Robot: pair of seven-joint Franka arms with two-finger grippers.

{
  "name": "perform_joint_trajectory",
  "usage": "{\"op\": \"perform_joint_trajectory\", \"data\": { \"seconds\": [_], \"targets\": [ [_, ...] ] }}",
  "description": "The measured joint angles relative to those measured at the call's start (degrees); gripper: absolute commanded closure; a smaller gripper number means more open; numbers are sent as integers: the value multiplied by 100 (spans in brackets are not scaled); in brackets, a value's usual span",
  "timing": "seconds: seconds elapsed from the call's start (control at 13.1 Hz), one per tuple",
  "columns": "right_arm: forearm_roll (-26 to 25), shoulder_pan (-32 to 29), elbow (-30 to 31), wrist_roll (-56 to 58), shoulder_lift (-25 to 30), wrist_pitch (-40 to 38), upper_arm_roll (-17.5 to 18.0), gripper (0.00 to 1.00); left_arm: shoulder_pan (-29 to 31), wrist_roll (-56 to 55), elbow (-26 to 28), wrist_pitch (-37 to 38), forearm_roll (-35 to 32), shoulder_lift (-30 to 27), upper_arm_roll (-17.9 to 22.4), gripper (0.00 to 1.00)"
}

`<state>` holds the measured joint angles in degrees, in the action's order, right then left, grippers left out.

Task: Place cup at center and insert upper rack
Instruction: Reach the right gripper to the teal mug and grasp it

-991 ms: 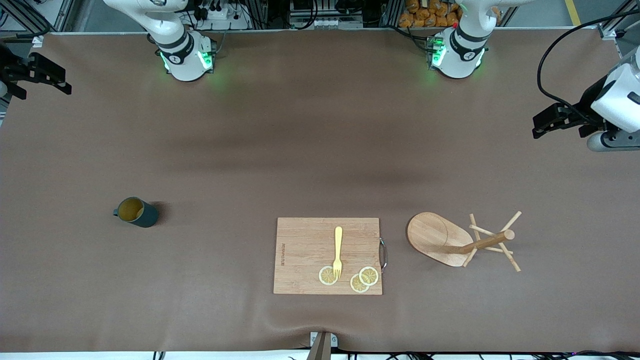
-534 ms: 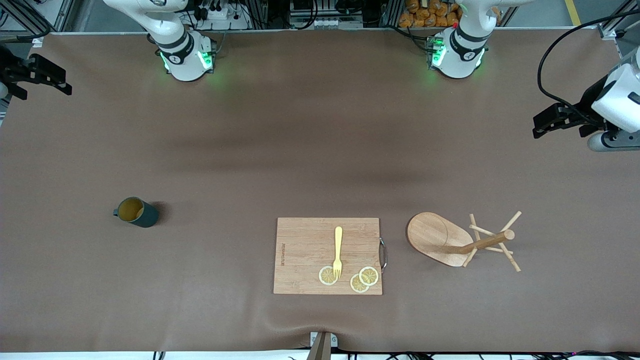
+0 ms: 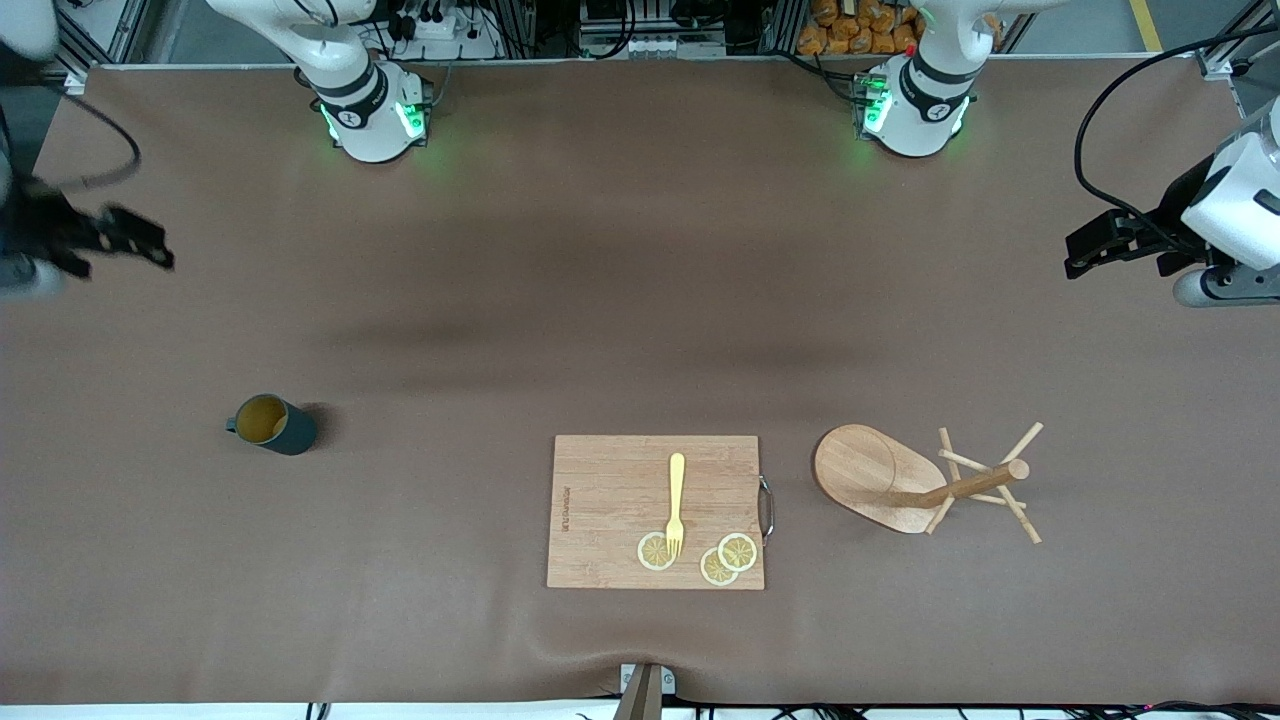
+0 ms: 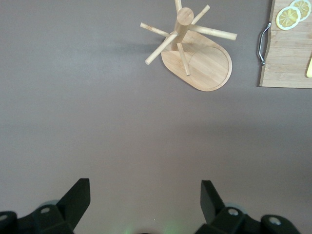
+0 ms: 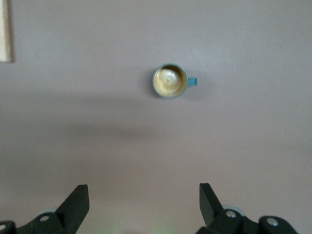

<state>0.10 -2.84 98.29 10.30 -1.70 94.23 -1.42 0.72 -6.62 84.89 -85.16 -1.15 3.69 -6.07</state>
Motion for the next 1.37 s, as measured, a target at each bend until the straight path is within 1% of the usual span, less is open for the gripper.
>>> {"op": "perform_joint_trajectory", "data": {
  "seconds": [0.15, 0.31, 0.53, 0.61, 0.99, 1.3, 1.37],
  "targets": [
    [1, 0, 7, 0, -653, 552, -1, 0, 1, 0, 1, 0, 0, 17, 1, 0],
    [32, 0, 11, -4, -1169, 891, 0, 0, 1, 0, 5, 0, 0, 34, 1, 0],
    [379, -2, 17, -7, -1774, 1305, -8, 0, 1, 0, 12, -1, 0, 52, 1, 0],
    [423, -2, 16, -7, -1937, 1463, -7, 0, 1, 0, 15, -1, 0, 57, 1, 0],
    [444, 15, 15, -6, -2563, 2245, 3, 0, -6, 0, 23, -35, 0, 66, -3, 0],
    [446, 46, 13, -6, -2870, 2424, 6, 0, -6, 0, 30, -44, 0, 75, -3, 0],
    [450, 47, 17, -6, -2904, 2422, 6, 2, -5, 0, 32, -48, 0, 87, -3, 0]
  ]
}}
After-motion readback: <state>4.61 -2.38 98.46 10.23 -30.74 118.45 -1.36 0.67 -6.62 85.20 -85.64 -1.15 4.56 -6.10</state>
